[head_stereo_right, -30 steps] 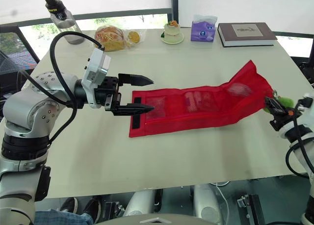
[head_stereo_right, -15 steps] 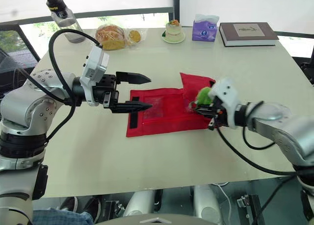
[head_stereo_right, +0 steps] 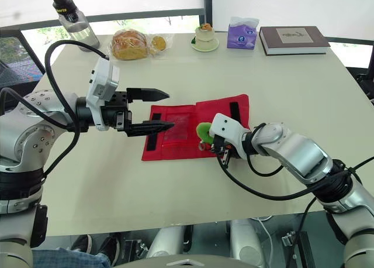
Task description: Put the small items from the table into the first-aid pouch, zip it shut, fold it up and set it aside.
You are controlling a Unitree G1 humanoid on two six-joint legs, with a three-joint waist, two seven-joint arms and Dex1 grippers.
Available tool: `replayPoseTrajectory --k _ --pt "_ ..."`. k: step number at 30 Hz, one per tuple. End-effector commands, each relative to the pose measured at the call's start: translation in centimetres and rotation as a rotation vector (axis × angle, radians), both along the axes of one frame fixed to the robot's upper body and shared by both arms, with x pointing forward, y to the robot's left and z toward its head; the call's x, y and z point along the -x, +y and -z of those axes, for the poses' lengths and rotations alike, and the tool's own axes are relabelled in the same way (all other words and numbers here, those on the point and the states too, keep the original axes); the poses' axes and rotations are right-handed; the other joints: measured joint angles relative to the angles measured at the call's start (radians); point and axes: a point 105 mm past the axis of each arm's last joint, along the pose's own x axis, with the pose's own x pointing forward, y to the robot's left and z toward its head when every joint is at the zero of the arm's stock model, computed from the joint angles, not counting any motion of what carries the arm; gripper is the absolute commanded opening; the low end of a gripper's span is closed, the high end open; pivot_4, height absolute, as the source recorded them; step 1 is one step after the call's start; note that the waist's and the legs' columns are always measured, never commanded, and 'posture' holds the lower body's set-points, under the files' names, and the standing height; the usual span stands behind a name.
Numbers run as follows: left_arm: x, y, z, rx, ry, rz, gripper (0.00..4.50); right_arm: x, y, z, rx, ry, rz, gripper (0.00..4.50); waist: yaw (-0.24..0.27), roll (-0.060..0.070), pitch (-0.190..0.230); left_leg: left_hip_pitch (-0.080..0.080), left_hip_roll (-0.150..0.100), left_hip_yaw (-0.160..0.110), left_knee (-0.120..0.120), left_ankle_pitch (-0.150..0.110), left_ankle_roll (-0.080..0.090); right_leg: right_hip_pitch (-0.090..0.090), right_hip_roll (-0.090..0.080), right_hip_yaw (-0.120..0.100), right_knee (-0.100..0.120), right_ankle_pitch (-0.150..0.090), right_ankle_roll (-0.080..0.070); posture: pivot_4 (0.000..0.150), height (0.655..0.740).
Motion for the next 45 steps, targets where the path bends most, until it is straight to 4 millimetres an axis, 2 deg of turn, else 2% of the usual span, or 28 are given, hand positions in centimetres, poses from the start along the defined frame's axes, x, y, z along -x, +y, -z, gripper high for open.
replayPoseTrajectory --k 1,6,9,12,15,19,24,28,39,42,43,45 --pt "0.0 0.7 -0.6 0.032 -0.022 -0.061 4.50 0.5 -0.2 -1.2 -0.025 -0.035 -0.039 1.86 0.000 0.000 0.000 0.000 0.000 0.000 0.000 0.000 0.000 0.000 0.000 0.000 0.000 0.000 0.000 0.150 0.7332" --pt "-0.3 2.3 1.5 0.024 0.035 -0.161 4.50 0.7 -0.5 -2.2 -0.102 -0.043 -0.034 4.45 0.000 0.000 0.000 0.000 0.000 0.000 0.000 0.000 0.000 0.000 0.000 0.000 0.001 0.000 0.000 0.150 0.7332" --pt "-0.4 3.3 2.4 0.042 0.078 -0.225 4.50 0.9 -0.5 -2.9 -0.159 -0.043 -0.028 4.45 0.001 0.000 0.000 0.000 0.000 0.000 0.000 0.000 0.000 0.000 0.000 0.000 0.002 0.000 0.000 0.150 0.7332" --pt "-0.2 5.3 4.2 0.046 0.148 -0.332 4.50 1.3 -1.5 -4.1 -0.234 -0.074 -0.017 4.45 0.001 0.000 0.000 0.000 0.000 0.000 0.000 0.000 0.000 0.000 -0.001 0.000 0.002 0.000 0.000 0.150 0.7332" --pt "0.4 7.2 6.5 0.094 0.307 -0.439 4.50 2.2 -2.8 -5.8 -0.361 -0.143 -0.041 4.45 0.002 0.000 0.000 0.000 0.000 0.000 0.000 0.000 0.000 0.000 -0.002 0.000 0.002 0.000 0.000 0.150 0.7332" --pt "0.2 9.2 8.8 0.129 0.401 -0.587 4.50 1.9 -4.8 -6.8 -0.406 -0.195 0.008 4.45 0.008 -0.001 0.000 0.001 0.000 0.000 0.002 0.000 0.000 0.000 -0.003 -0.001 0.003 0.000 0.000 0.150 0.7332" --pt "0.1 10.3 10.8 0.243 0.592 -0.683 4.50 1.2 -5.8 -7.7 -0.429 -0.237 0.043 4.45 0.008 -0.001 0.000 0.001 0.000 0.000 0.002 0.000 0.000 0.000 -0.003 -0.001 0.003 0.000 0.000 0.150 0.7332" --pt "-0.1 10.3 11.4 0.310 0.686 -0.701 4.50 1.2 -5.7 -8.2 -0.449 -0.260 0.042 4.45 0.007 -0.001 0.000 0.001 0.000 0.000 0.002 0.000 0.000 0.000 -0.003 -0.001 0.003 0.000 0.000 0.150 0.7332" --pt "-0.6 7.8 13.6 0.369 0.885 -0.634 4.50 2.3 -4.7 -10.5 -0.525 -0.326 -0.021 4.45 0.017 -0.001 -0.001 0.001 -0.001 0.000 0.002 0.000 0.000 0.000 -0.004 -0.001 0.004 0.000 0.000 0.150 0.7332" --pt "-0.5 7.3 13.2 0.411 0.897 -0.577 4.50 2.7 -4.1 -11.3 -0.551 -0.314 -0.051 4.45 0.023 -0.001 -0.001 0.002 -0.001 0.001 0.002 0.000 0.000 0.000 -0.005 0.000 0.005 0.000 0.000 0.150 0.7332" --pt "-0.5 7.3 13.1 0.427 0.897 -0.570 3.91 2.7 -3.9 -11.4 -0.555 -0.312 -0.055 4.50 0.026 -0.001 -0.001 0.002 -0.001 0.001 0.002 0.000 0.000 0.000 -0.005 0.000 0.005 0.000 0.000 0.150 0.7332" --pt "-0.6 7.4 13.0 0.441 0.898 -0.569 3.16 2.7 -3.7 -11.6 -0.557 -0.314 -0.057 4.50 0.027 -0.001 -0.001 0.001 -0.001 0.000 0.002 0.000 0.000 0.000 -0.005 -0.001 0.004 0.000 0.000 0.150 0.7332"
